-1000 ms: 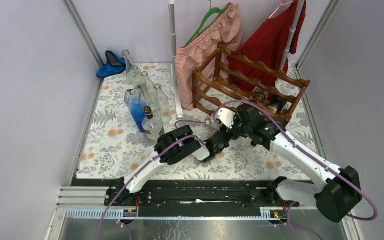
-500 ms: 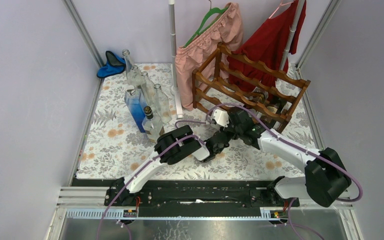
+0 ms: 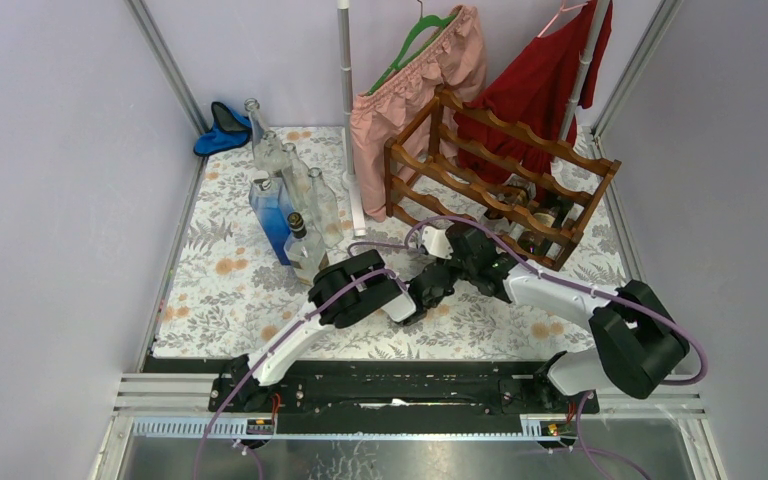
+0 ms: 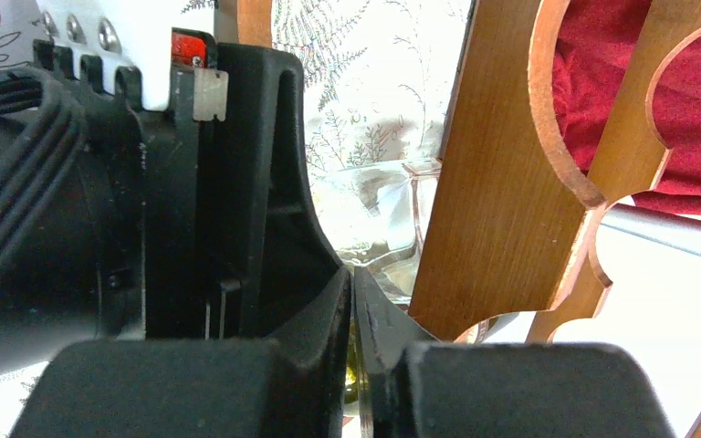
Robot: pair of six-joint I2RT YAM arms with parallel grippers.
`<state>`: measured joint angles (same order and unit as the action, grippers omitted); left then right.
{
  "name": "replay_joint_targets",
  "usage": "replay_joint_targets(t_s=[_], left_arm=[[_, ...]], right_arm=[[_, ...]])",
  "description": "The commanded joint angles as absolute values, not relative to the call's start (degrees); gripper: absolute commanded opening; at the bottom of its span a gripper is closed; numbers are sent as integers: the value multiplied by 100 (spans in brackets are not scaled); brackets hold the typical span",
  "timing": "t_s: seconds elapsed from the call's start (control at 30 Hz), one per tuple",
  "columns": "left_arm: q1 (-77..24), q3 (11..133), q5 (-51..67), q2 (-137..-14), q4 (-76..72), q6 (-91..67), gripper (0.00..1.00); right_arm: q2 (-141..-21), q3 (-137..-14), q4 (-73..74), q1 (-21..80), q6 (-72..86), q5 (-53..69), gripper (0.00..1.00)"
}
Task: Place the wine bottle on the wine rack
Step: Place the wine bottle in the wine rack.
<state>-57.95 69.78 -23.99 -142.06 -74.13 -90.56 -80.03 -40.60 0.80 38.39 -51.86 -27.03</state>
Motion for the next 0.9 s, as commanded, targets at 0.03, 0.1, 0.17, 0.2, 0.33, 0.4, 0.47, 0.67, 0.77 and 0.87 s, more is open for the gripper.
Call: replay_joint_targets(t_s=[0.03,0.1,0.17,0.2,0.33,0.4,0.47,0.67,0.77,0.87], left_arm=[[-5801,6891,-2325,-14110,-8449,-9141,33],[-5801,6846,-2296,-14109,-8507,-9141,34],[-5801,6790,-2263,-14110,-8561,-9151,34],[-5801,6765,-2245,-14121,-8602,-9143,35],[-5801,6717,-2142,-14141,-8682,-9117,41],[-5797,6723,-2091,-14152,-8690,-9097,43],[-5784,6735,-2042,-14187,-8715,-9088,43],[-5716,6835,-1824,-14355,-8819,-9112,44],[-5689,6838,-1784,-14400,-8873,-9059,47],[-5666,6795,-1754,-14397,-8886,-9007,54]], right_arm=[[-8167,-4110,-217,3832,-5322,-2986,11],[-8209,-4137,-192,3834,-5303,-2992,11],[-8255,-4149,-194,3837,-5300,-3009,11],[-8288,-4156,-187,3837,-5292,-3019,11],[-8364,-4188,-179,3832,-5261,-3029,11],[-8392,-4193,-179,3834,-5263,-3039,11],[-8423,-4197,-182,3832,-5265,-3054,12],[-8543,-4201,-193,3832,-5252,-3113,12],[-8615,-4210,-193,3832,-5256,-3165,12],[-8680,-4219,-201,3834,-5260,-3203,12]])
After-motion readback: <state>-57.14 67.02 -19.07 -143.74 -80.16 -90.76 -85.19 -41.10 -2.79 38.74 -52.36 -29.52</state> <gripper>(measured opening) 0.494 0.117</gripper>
